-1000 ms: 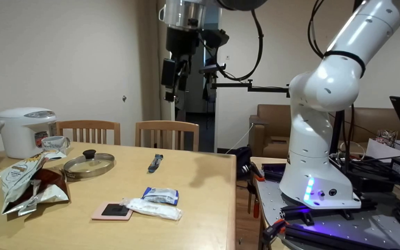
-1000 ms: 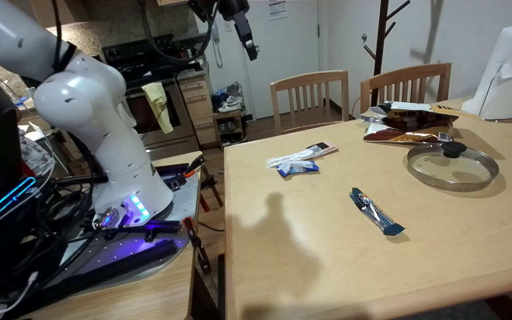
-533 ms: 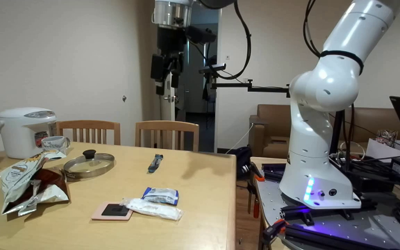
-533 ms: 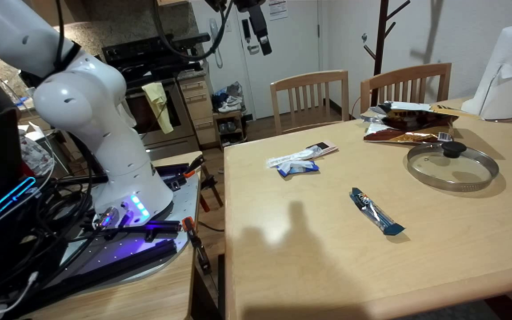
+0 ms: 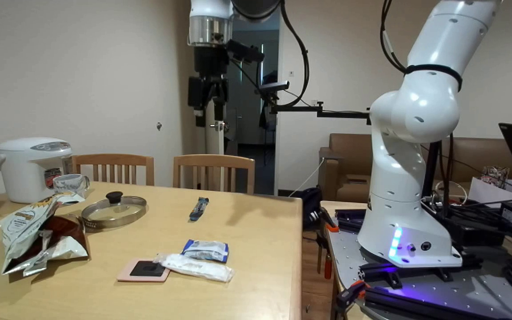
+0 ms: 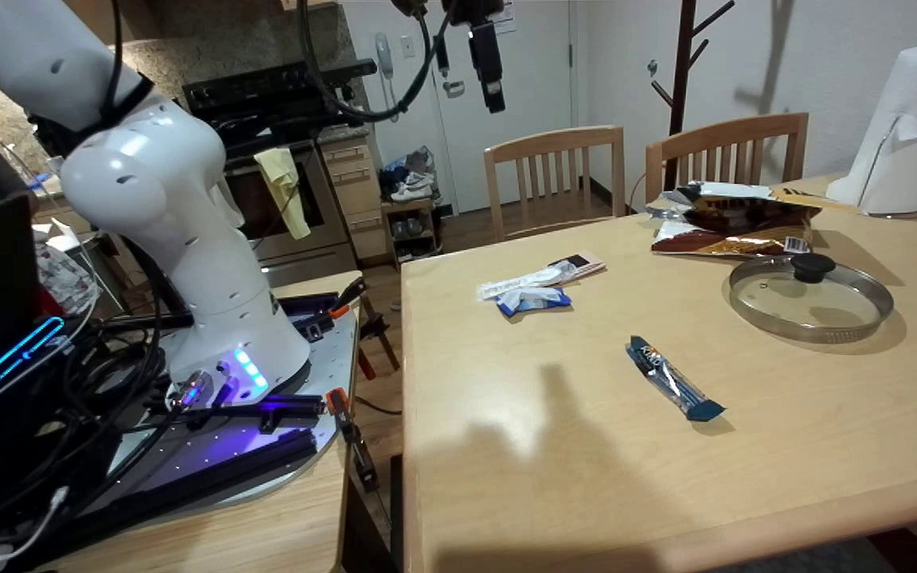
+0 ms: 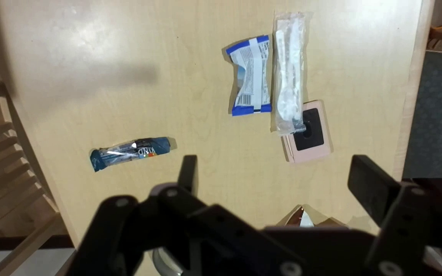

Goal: Pick the packet on the right and move it to the left

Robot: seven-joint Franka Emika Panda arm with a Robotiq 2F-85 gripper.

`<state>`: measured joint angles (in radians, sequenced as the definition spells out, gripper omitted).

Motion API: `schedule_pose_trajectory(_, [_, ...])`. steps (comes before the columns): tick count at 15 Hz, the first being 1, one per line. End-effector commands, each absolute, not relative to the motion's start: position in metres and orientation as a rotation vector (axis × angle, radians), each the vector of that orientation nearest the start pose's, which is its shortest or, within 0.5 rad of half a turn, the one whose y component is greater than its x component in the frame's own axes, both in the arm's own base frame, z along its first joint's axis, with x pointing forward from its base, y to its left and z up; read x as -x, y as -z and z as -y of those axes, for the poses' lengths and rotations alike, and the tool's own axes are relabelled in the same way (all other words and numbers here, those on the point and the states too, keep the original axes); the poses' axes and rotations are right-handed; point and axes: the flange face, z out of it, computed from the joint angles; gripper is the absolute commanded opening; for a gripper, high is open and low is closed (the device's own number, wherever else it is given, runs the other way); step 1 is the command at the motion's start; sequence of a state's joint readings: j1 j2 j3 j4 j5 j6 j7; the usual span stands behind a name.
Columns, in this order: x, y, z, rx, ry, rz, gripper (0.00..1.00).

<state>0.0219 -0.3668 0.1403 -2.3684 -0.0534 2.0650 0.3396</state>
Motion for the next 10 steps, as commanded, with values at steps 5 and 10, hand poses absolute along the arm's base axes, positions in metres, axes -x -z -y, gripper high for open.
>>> schedule_pose_trajectory(5, [-0.455,-0.404,-0.044,3.110,-0.125,-0.269,1.00])
schedule_pose_trajectory(10, [-0.457,-0.383,-0.037,3.086,-0.210,-0.300,1.00])
